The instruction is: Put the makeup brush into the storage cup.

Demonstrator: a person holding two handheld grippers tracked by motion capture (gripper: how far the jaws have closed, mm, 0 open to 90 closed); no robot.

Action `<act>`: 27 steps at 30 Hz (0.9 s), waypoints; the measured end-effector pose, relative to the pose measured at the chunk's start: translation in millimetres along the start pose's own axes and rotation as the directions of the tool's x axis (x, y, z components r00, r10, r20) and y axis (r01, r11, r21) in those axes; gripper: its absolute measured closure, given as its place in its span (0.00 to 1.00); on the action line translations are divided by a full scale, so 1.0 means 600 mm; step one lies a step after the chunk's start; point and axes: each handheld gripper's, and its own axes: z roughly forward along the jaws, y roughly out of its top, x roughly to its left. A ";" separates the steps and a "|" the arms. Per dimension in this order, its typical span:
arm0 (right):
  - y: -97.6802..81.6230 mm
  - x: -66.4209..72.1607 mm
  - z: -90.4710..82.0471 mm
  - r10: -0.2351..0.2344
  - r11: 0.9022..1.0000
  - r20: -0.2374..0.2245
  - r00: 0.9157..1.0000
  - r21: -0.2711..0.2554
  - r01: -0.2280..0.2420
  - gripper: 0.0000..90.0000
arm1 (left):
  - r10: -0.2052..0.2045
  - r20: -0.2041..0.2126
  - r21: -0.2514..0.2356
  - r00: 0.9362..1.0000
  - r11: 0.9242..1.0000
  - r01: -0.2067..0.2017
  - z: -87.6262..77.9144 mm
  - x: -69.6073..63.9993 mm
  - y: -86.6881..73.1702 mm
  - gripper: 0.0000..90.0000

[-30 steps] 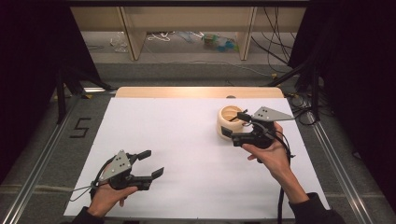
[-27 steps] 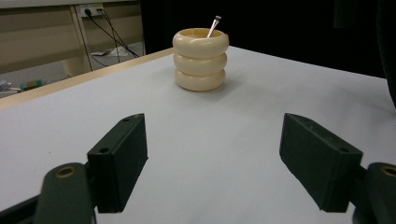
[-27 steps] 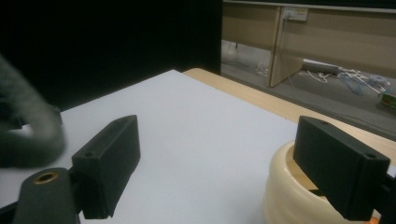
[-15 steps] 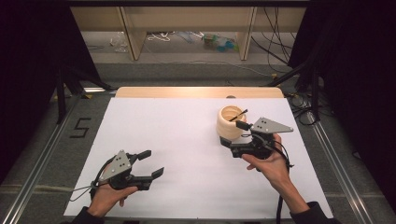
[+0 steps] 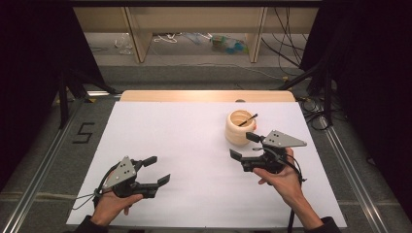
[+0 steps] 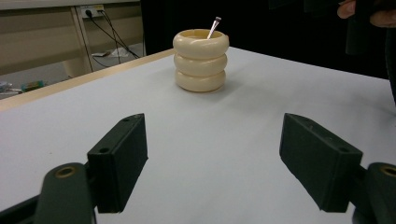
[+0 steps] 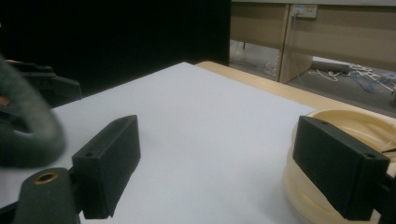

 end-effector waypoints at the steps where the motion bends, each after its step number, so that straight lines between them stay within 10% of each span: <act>1: -0.003 0.001 0.000 0.002 1.000 0.000 1.000 -0.007 -0.002 0.18 | 0.000 0.000 0.000 1.000 1.000 0.000 0.000 0.000 0.000 0.26; 27: -0.054 0.016 -0.026 0.002 0.999 0.005 1.000 0.034 -0.002 0.18 | 0.004 0.002 0.004 1.000 1.000 -0.004 0.001 -0.002 -0.001 0.26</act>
